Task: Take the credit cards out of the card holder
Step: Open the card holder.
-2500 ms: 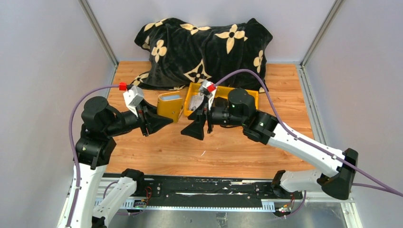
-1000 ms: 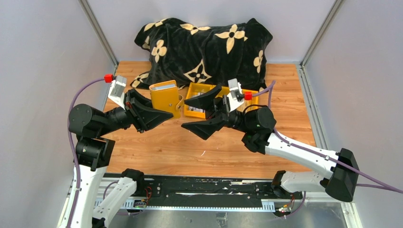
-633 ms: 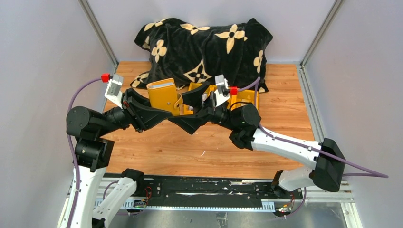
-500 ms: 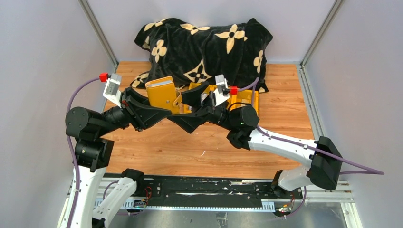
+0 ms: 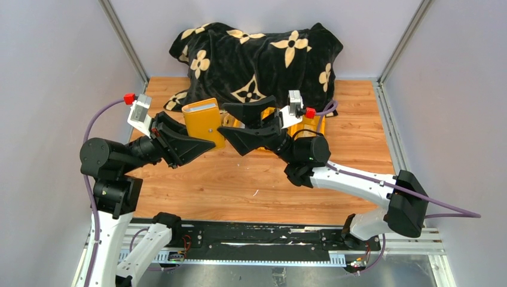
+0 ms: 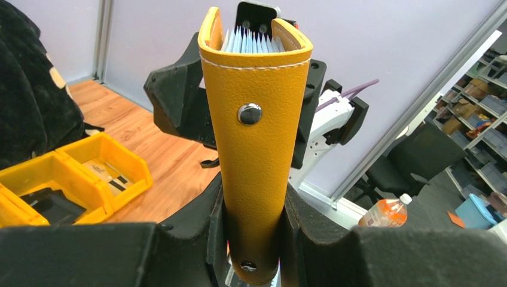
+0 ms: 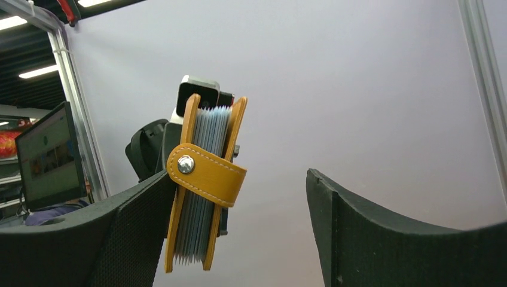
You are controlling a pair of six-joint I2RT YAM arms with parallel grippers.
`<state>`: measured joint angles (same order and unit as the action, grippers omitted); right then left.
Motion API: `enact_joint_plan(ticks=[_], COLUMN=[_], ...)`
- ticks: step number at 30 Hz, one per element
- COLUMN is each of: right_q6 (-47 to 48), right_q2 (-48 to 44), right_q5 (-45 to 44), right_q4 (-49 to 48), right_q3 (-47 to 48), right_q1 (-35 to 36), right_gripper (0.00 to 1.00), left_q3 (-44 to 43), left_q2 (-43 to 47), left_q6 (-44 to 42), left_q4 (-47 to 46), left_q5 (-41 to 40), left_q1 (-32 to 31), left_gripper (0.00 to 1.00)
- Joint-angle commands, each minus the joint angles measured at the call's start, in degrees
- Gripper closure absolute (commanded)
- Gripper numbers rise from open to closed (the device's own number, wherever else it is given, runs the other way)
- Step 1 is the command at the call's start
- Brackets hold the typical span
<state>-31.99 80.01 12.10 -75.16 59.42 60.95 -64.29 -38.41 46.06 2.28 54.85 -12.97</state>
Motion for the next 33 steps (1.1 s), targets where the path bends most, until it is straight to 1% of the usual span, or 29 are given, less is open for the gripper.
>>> enact_joint_plan(ticks=[1,5,7,11,13,16,19,23,25,26,27,28,30,31,32,33], right_q6=[0.6,0.31,-0.63,-3.19,-4.28,-5.12,-5.48,-6.24,-6.59,-6.75,-7.03,-7.47,-8.0,-7.82,-7.34,-6.49], right_q2=[0.23,-0.23,-0.5,-1.09,-1.53,-2.6,-4.08,-5.89,-6.64,-6.95,-7.37,-7.81,-8.93,-9.38,-9.78,-10.09], right_q5=[-3.29,-4.97,-6.15,-7.76,-8.39,-8.91,-9.72,-10.92,-10.27,-9.57,-8.52,-7.23,-3.82,-2.13,-0.21,1.47], right_q4=[-3.92,-4.33,-4.49,-3.24,-2.26,0.28,2.98,5.04,5.97,7.13,8.05,11.1,17.76,21.42,25.34,29.92], right_q3=[2.18,1.06,0.61,0.12,-0.23,-0.52,-1.22,-2.29,-2.39,-2.26,-1.85,-1.21,1.09,2.3,3.73,5.17], right_q1=[-0.57,-0.59,-0.57,-0.65,-0.66,-0.66,-0.66,-0.66,-0.66,-0.85,-1.08,-1.61,-2.68,-3.09,-3.53,-3.85], right_gripper=[0.21,0.34,0.44,0.68,0.75,0.83,0.87,0.98,1.0,1.0,1.0,1.0,1.0,1.0,1.0,1.0], left_q3=[-1.32,-0.72,-0.5,-0.43,-0.36,-0.31,-0.29,0.01,-0.2,-0.26,-0.41,-0.44,-0.51,-0.56,-0.55,-0.54], left_q2=[1.1,1.62,1.76,1.85,1.96,2.02,2.33,2.66,2.71,2.76,2.81,2.9,3.05,3.19,3.28,3.3], left_q6=[1.22,1.23,1.22,1.13,1.2,1.13,0.9,0.01,-1.51,-2.73,-4.46,-6.31,-10.41,-12.28,-14.43,-16.59], left_q4=[-2.02,-2.02,-2.02,-2.02,-2.02,-2.02,-2.02,-2.02,-0.95,0.4,1.92,3.79,8.48,10.65,12.05,14.73], left_q5=[1.75,1.71,1.75,1.69,1.54,1.44,1.01,0.14,-0.48,-0.8,-1.18,-1.61,-3.42,-4.39,-4.99,-5.69], left_q1=[-0.39,-0.39,-0.39,-0.39,-0.39,-0.38,-0.39,-0.39,-0.39,-0.39,-0.34,-0.36,-0.39,-0.34,-0.38,-0.39], left_gripper=[1.0,1.0,1.0,1.0,1.0,1.0,1.0,1.0,1.0,0.97,0.87,0.74,0.42,0.29,0.2,0.15])
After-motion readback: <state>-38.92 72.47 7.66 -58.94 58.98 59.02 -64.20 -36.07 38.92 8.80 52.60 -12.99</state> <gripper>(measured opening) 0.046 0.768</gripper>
